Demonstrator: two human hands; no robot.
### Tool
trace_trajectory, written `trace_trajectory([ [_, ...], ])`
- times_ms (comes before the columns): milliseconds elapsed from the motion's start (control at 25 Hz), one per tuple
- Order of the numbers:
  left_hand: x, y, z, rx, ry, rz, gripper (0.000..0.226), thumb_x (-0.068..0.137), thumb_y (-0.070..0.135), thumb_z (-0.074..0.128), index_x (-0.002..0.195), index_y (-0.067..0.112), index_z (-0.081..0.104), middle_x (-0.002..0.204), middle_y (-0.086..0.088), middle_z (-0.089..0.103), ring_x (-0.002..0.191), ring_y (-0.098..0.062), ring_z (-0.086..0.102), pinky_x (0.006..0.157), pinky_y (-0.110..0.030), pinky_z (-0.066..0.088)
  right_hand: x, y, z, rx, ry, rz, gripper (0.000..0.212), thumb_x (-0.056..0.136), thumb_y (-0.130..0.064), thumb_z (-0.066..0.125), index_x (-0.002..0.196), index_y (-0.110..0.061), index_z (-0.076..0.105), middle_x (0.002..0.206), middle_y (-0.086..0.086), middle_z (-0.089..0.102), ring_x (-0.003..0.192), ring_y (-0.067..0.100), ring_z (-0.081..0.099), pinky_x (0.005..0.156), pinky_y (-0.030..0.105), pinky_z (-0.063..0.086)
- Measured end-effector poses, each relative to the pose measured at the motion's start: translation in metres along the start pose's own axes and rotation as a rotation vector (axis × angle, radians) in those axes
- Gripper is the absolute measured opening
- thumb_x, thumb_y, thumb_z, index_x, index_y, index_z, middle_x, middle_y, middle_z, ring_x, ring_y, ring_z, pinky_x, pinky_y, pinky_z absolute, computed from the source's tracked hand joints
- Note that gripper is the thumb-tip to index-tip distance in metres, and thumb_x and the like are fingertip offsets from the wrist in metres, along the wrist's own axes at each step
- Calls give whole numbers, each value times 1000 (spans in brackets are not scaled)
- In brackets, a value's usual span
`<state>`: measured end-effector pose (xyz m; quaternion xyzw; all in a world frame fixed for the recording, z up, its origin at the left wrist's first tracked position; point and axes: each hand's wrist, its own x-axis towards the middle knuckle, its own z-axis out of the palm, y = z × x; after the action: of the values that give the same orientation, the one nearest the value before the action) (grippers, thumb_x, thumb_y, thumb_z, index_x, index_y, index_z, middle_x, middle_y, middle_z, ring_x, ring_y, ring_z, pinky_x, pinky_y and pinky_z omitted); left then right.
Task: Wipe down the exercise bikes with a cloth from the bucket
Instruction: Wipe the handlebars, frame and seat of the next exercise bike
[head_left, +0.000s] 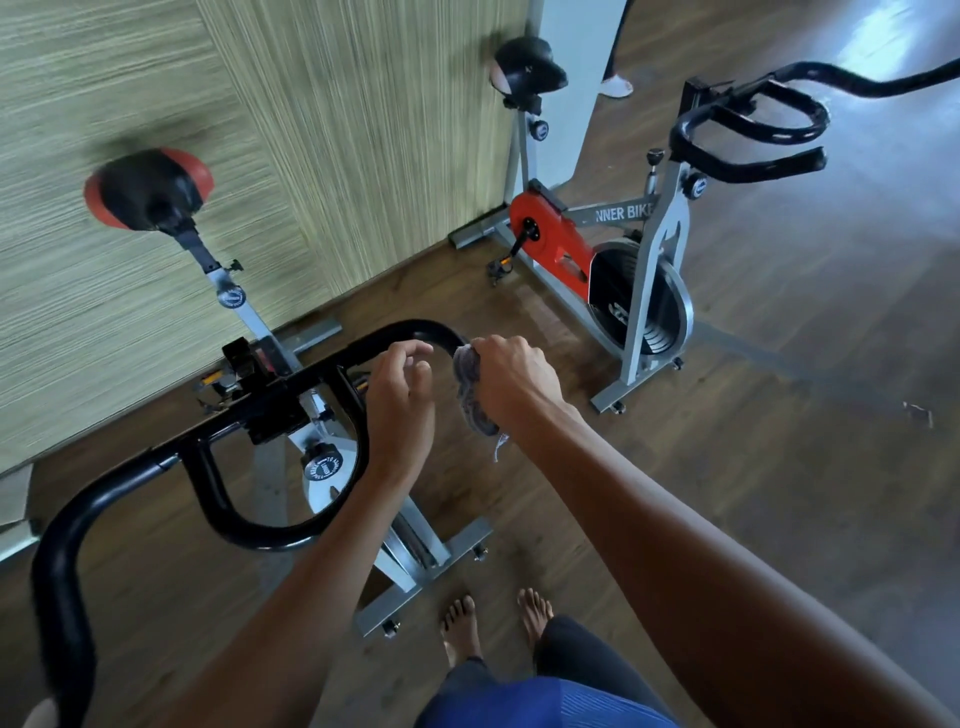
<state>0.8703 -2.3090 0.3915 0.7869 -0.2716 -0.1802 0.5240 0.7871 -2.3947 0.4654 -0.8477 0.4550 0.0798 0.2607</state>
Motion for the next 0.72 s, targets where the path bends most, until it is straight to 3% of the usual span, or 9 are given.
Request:
trace_trajectory([
  [200,-22,16,3,6,120,6,23,99,11,43,108,20,63,112,4,63,109,-12,58,88,-28,47,-22,35,-31,329,134,-136,33,87,-5,53,98,-32,70,90,1,67,82,23,63,59,30,48],
  [400,-52,43,19,-25,213,-21,22,97,8,48,107,19,64,109,8,65,104,-4,60,81,-8,41,-43,89,-51,538,258,-273,52,90,-10,69,131,-41,64,120,-11,70,110,5,63,91,27,56],
  [480,-65,50,28,-44,199,-30,23,97,7,49,112,15,66,110,7,67,104,0,60,80,-1,40,-51,115,-51,567,322,-294,54,89,-9,71,132,-40,63,121,-14,69,109,-2,62,92,21,55],
  [600,-79,55,38,-63,156,13,23,98,8,51,115,13,67,111,4,69,105,-2,63,87,-5,43,-65,150,-46,577,368,-261,54,87,-11,74,132,-39,62,112,-16,70,98,-9,62,78,5,52],
  [720,-87,57,43,-62,60,51,22,101,13,53,117,13,68,112,5,71,105,2,64,93,-16,49,-77,161,-26,581,408,-198,41,85,-17,77,120,-34,66,95,-10,74,79,-6,66,59,7,48],
])
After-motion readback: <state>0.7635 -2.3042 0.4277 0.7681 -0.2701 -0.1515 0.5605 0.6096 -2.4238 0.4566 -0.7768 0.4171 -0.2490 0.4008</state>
